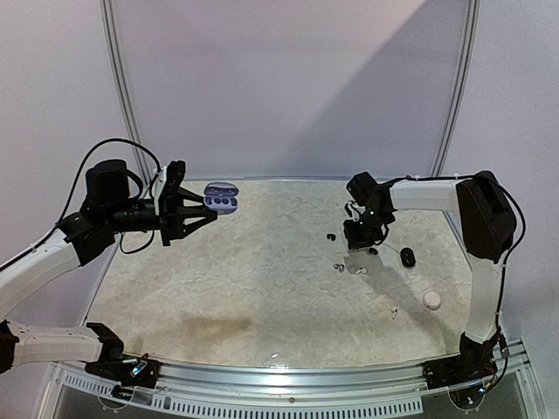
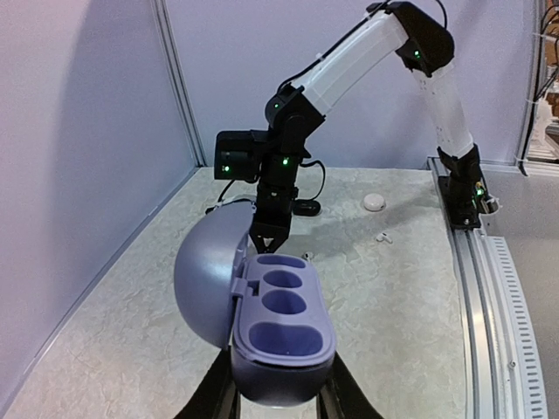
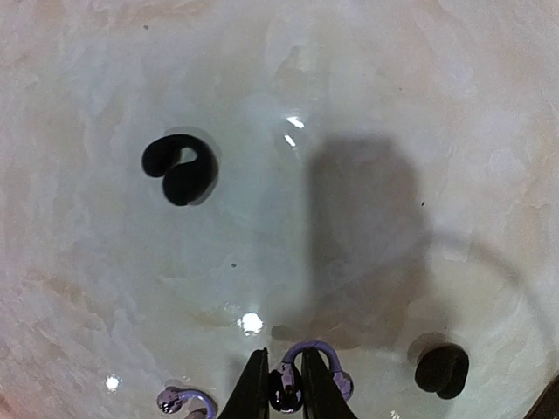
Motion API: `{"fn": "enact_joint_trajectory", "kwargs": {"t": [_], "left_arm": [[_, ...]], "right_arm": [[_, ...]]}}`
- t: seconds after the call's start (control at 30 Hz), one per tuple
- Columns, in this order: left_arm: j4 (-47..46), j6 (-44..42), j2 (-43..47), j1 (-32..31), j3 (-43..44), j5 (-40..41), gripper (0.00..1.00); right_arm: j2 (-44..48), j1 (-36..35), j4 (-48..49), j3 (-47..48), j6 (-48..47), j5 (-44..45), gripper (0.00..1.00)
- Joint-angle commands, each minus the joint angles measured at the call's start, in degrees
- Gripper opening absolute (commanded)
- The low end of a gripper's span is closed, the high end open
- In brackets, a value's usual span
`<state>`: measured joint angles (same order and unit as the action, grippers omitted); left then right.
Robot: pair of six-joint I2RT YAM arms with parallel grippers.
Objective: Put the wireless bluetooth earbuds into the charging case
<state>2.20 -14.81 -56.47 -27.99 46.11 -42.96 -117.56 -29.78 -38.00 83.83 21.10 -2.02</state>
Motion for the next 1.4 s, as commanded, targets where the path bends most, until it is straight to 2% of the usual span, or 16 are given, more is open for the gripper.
{"fn": "enact_joint_trajectory", "kwargs": {"t": [0.0, 0.1, 0.27, 0.47, 0.6, 0.8, 0.9, 1.0, 1.1, 1.37], "left_arm": [[-1.2, 1.2, 0.4, 0.4, -1.1, 0.9, 0.0], [-4.6, 3.5, 0.7, 0.4, -1.5, 2.8, 0.0], [-13.1, 8.5, 1.1, 0.0, -2.9, 12.4, 0.0], [-20.0, 6.8, 0.0, -3.1, -3.5, 21.4, 0.0], [-22.9, 4.5, -0.3, -7.4, -3.2, 28.9, 0.0], [-23.7, 4.2, -1.3, -12.1, -1.0, 38.3, 0.0], [-23.8, 4.0, -1.3, -13.6, -0.3, 39.0, 0.0], [-23.9, 5.2, -1.1, -14.7, 0.4, 39.6, 0.0], [-22.7, 7.6, -0.8, -15.1, 2.2, 39.6, 0.0], [-23.4, 10.5, 0.2, -15.5, 2.8, 38.6, 0.0]], "right_arm": [[6.5, -1.1, 6.9, -4.1, 1.6, -0.2, 0.11], [9.3, -1.9, 9.0, -4.2, 2.3, 0.4, 0.1], [16.8, -6.0, 12.7, 1.0, 1.7, 2.6, 0.1], [22.3, -14.5, 23.1, 8.5, 0.2, 4.2, 0.09], [22.5, -20.7, 32.0, 12.4, -2.2, 2.9, 0.09], [20.1, -27.5, 42.3, 17.8, -2.9, -4.5, 0.1], [18.5, -30.0, 44.8, 20.2, -2.2, -8.9, 0.11], [16.4, -31.0, 48.4, 21.4, 2.2, -13.1, 0.11], [15.1, -31.7, 51.0, 21.8, 7.4, -13.5, 0.1], [13.4, -36.1, 45.1, 25.1, 4.2, -3.2, 0.09]]}}
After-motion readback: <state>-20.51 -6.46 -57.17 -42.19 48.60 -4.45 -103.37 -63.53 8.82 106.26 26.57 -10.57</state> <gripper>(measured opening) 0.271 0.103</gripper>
